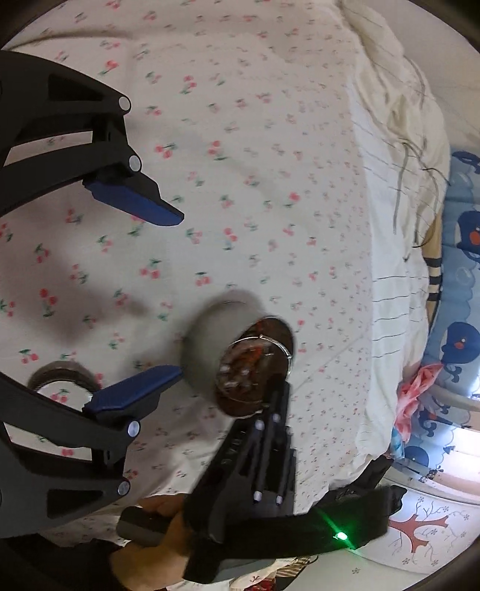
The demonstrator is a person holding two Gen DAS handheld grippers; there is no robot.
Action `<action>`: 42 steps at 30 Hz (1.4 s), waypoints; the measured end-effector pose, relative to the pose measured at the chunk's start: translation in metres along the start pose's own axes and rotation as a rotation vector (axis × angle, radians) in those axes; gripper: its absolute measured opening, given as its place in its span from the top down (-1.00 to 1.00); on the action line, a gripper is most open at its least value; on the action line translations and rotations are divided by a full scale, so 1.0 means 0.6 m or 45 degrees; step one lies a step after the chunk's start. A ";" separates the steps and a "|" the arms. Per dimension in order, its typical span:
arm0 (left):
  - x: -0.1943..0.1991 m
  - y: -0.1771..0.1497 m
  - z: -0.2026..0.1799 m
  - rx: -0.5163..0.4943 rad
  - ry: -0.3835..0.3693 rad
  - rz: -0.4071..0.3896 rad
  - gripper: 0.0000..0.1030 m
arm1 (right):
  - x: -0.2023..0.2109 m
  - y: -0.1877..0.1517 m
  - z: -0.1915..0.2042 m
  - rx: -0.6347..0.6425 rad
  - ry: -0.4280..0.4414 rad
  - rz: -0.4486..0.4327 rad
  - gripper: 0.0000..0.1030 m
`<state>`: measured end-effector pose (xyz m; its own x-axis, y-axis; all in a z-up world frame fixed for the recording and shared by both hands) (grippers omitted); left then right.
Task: Organize jewelry
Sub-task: 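Carry the peach bracelet and silver bangle into the silver tin and release both, then grasp the black braided bracelet with the right tool while the left tool grasps the white bead bracelet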
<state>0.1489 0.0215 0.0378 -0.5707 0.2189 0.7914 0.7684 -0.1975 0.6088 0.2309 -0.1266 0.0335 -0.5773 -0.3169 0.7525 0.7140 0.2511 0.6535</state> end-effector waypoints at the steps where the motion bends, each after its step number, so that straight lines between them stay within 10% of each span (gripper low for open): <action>1: -0.002 -0.007 -0.004 -0.008 -0.008 0.012 -0.44 | 0.019 -0.005 -0.005 -0.019 -0.001 -0.042 0.83; 4: -0.007 -0.028 -0.023 -0.055 -0.024 0.042 -0.44 | 0.074 -0.028 -0.019 -0.062 0.026 -0.117 0.20; 10: -0.004 -0.041 -0.034 -0.055 0.000 0.046 -0.44 | 0.117 -0.156 -0.008 -0.045 0.299 0.132 0.36; 19: -0.003 -0.041 -0.007 0.028 0.033 0.032 -0.56 | 0.097 -0.206 0.013 -0.032 0.348 0.243 0.68; 29: -0.002 -0.035 -0.008 0.025 0.042 0.025 -0.60 | 0.064 -0.214 0.085 0.239 0.088 0.233 0.81; 42: -0.010 -0.044 -0.064 -0.150 -0.086 0.050 -0.61 | 0.116 -0.195 -0.068 -0.149 0.047 0.138 0.85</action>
Point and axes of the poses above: each gripper's, at about its wrist camera, not at the fingertips, and x roughly against the way its jaws point, z to its left, y to its top, the point moved 2 cm from there along -x, roughly the way its jaws point, and after that the axes turned 9 degrees about -x, right-handed, at the moved point
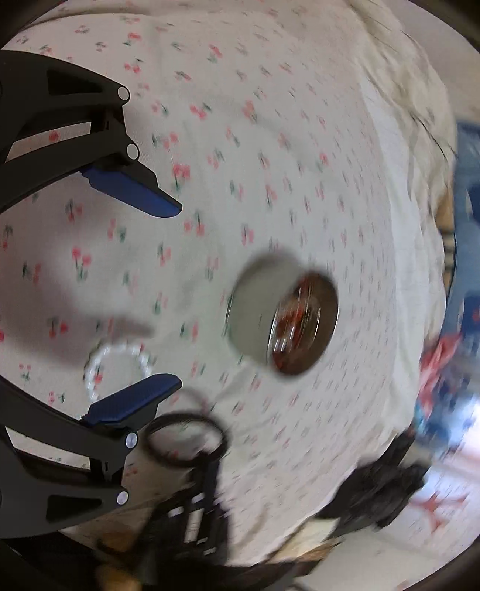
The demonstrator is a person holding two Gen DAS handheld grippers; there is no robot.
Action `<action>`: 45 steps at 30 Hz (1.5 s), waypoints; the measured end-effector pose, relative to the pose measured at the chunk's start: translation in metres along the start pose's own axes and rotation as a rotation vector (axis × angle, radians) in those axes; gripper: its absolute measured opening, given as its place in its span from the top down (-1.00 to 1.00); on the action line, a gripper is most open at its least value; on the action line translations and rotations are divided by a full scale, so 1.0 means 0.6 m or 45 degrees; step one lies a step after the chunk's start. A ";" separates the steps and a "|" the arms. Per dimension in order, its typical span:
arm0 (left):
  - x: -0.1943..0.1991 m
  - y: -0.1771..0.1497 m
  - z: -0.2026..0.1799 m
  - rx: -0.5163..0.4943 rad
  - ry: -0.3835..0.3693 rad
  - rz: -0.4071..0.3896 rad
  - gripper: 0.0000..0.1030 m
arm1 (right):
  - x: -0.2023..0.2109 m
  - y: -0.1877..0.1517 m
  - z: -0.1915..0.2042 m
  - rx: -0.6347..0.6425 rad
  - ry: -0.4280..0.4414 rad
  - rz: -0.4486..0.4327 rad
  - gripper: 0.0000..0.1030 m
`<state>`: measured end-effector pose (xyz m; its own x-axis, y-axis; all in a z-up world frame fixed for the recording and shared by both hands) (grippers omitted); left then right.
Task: Organize jewelry
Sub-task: 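Grasp the black braided bracelet with the right tool while the left tool grasps the white bead bracelet, then carry the black and white bracelets into the silver tin and release both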
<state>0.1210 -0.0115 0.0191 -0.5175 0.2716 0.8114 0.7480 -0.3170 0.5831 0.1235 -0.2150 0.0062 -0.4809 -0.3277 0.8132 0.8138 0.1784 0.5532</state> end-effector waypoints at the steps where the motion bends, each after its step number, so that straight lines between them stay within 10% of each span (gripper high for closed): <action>1: -0.007 -0.002 -0.018 -0.070 -0.005 0.024 -0.61 | 0.001 -0.003 -0.008 -0.010 -0.016 0.000 0.85; 6: -0.036 -0.020 -0.068 -0.232 -0.046 0.121 -0.51 | -0.010 -0.010 -0.029 -0.055 -0.049 0.010 0.73; 12: -0.037 -0.019 -0.060 -0.250 0.026 0.130 0.86 | -0.031 -0.010 -0.019 -0.027 -0.052 0.025 0.61; 19: -0.021 -0.008 -0.011 -0.103 0.094 0.050 0.84 | -0.026 0.019 0.008 0.009 0.000 -0.084 0.82; 23: -0.032 -0.017 0.003 -0.035 0.091 0.082 -0.46 | -0.037 0.016 -0.006 -0.026 -0.010 -0.035 0.58; 26: -0.048 -0.024 -0.014 -0.091 0.111 0.116 -0.62 | -0.045 0.012 -0.004 -0.010 -0.031 -0.018 0.35; 28: -0.050 -0.025 -0.026 -0.144 0.114 0.111 -0.38 | -0.050 0.010 0.007 0.031 -0.024 -0.013 0.65; 30: -0.043 -0.016 -0.030 -0.143 0.086 0.097 0.64 | -0.048 0.009 0.016 0.057 -0.025 -0.026 0.82; 31: -0.041 -0.017 -0.031 -0.146 0.091 0.095 0.84 | -0.044 0.009 0.018 0.060 -0.021 -0.040 0.82; 45: 0.025 0.028 -0.032 -0.165 0.189 -0.078 0.87 | 0.011 0.043 0.016 -0.010 0.028 -0.193 0.83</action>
Point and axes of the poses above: each gripper's, at about its wrist camera, not at the fingertips, and x roughly against the way its jaws point, z to its left, y to its top, the point moved 2 cm from there along -x, roughly the way its jaws point, and after that the axes turned 9 degrees about -x, right-handed, at the moved point
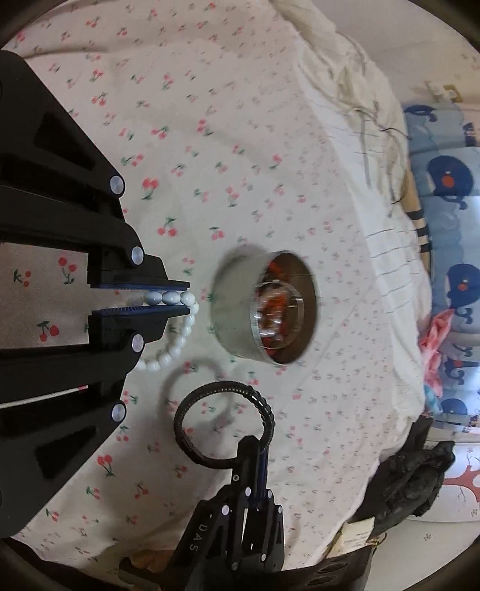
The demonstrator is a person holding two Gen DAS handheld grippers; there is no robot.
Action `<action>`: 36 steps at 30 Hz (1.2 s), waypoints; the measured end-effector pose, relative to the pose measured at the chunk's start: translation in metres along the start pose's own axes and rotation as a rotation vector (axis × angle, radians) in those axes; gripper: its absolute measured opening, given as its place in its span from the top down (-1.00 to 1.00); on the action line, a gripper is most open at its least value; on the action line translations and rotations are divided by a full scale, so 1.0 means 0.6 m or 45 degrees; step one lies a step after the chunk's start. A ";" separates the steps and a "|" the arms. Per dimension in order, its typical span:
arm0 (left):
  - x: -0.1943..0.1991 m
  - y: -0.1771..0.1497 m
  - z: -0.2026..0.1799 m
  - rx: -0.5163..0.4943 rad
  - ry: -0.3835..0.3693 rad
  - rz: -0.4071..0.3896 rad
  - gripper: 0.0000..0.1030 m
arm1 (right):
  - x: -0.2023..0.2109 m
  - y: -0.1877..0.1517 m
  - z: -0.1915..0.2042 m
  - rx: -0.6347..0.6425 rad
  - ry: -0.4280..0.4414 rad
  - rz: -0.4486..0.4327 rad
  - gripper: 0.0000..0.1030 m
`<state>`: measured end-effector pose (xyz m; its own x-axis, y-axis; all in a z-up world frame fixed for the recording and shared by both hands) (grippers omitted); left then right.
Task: Organize jewelry
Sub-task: 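Carry the black and white bracelets into the silver tin and release both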
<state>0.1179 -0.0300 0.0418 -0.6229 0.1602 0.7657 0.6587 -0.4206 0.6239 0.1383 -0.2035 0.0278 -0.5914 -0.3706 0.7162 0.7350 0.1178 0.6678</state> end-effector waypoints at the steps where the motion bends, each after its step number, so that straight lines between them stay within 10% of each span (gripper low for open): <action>1: 0.010 0.007 0.002 0.005 -0.004 -0.023 0.87 | 0.005 0.006 -0.002 -0.003 -0.003 -0.015 0.83; 15: 0.047 0.122 0.042 0.084 -0.118 -0.204 0.87 | 0.027 0.072 -0.024 -0.058 -0.023 -0.116 0.83; 36: -0.094 0.148 0.061 0.218 -0.216 -0.097 0.73 | -0.014 0.119 -0.019 0.003 -0.051 -0.099 0.83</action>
Point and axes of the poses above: each gripper's, at about its wrist camera, not at the fingertips, and x roughly against the way its jaws point, z to its left, y to its top, the point moved 2 cm from there along -x, roughly the way its jaws point, and after that the axes turned 9 degrees about -x, right-handed, at the moved point
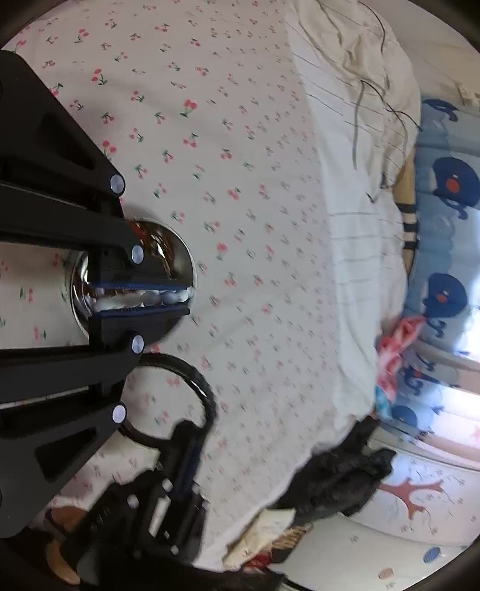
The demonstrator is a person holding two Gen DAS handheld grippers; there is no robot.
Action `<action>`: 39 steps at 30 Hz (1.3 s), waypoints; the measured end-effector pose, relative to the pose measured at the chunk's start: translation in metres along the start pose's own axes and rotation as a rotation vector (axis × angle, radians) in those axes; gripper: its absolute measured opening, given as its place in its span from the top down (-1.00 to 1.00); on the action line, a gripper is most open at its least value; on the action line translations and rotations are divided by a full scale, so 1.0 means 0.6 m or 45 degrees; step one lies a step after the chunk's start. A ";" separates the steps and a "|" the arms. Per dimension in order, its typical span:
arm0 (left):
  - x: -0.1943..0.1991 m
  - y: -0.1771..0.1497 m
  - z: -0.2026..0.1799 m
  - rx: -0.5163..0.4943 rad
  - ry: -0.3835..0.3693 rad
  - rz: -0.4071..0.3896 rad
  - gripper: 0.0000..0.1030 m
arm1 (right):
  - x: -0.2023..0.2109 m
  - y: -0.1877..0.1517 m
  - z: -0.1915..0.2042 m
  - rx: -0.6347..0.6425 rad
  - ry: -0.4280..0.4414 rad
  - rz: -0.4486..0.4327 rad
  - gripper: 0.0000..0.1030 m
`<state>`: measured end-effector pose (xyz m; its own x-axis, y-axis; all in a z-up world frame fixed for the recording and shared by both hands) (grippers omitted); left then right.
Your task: Organize jewelry
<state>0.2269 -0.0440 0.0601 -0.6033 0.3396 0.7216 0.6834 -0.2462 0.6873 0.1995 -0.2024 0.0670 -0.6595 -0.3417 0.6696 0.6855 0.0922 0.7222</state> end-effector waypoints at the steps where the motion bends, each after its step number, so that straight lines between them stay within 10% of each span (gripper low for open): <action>1: -0.002 -0.004 0.004 0.004 0.009 0.011 0.64 | -0.006 0.002 0.004 0.011 -0.001 0.004 0.83; 3: 0.000 -0.010 0.015 0.037 0.034 0.009 0.11 | -0.015 0.005 0.012 0.027 -0.004 0.012 0.83; 15: 0.061 -0.051 0.056 0.081 0.218 -0.028 -0.46 | -0.075 0.012 0.071 0.121 0.001 0.074 0.83; 28: 0.060 -0.115 0.031 0.065 0.266 0.043 -0.68 | -0.104 -0.004 0.076 0.092 -0.021 0.098 0.80; 39: 0.070 -0.172 0.005 0.107 0.315 0.071 -0.81 | -0.016 -0.047 0.042 -0.035 -0.052 -0.017 -0.01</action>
<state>0.1322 -0.0014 0.0193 -0.6388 0.0925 0.7638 0.7440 -0.1786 0.6438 0.1786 -0.1780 0.0444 -0.6804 -0.3043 0.6666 0.6843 0.0616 0.7266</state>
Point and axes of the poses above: each gripper's, at about its wrist camera, not at the fingertips, and x roughly against the way its jaws point, z to its left, y to its top, the point moved 2 cm from there along -x, roughly the way its jaws point, and after that the axes turned 9 degrees about -x, right-handed, at the moved point
